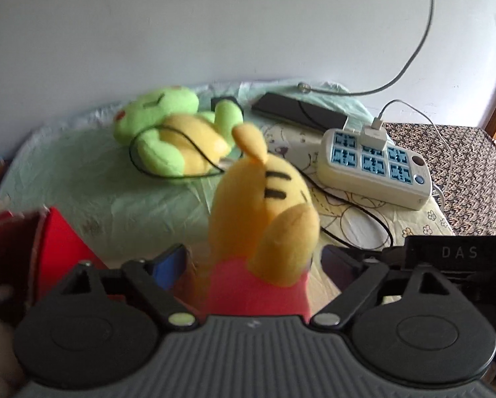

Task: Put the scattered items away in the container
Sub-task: 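Lift the tiger plush with the right gripper and carry it to the red box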

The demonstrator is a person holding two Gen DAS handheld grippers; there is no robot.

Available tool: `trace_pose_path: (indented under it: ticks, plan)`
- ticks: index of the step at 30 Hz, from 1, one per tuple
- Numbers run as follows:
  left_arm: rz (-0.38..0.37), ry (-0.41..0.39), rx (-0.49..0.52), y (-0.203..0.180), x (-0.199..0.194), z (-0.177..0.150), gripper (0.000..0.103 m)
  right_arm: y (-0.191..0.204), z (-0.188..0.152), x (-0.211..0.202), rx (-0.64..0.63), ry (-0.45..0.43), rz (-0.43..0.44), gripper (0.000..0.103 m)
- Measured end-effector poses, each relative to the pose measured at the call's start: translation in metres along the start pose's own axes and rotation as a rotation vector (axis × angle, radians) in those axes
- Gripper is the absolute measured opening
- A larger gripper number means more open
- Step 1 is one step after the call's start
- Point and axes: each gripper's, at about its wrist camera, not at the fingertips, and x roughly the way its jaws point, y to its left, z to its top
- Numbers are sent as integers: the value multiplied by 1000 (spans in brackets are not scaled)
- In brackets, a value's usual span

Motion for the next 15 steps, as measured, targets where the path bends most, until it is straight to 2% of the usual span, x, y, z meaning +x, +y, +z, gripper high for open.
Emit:
trace_pose_path:
  ticks: [1, 3, 8, 15]
  plan:
    - [-20, 29, -27, 5, 7, -1, 70, -3, 1, 2, 18, -1, 7, 44]
    - [-31, 42, -46, 9, 12, -6, 70, -4, 3, 6, 23, 2, 7, 45]
    - [-15, 6, 13, -3, 6, -6, 57, -9, 7, 16, 31, 16, -4, 46]
    - [-33, -52, 46, -14, -16, -4, 52, -6, 10, 8, 27, 8, 43, 46]
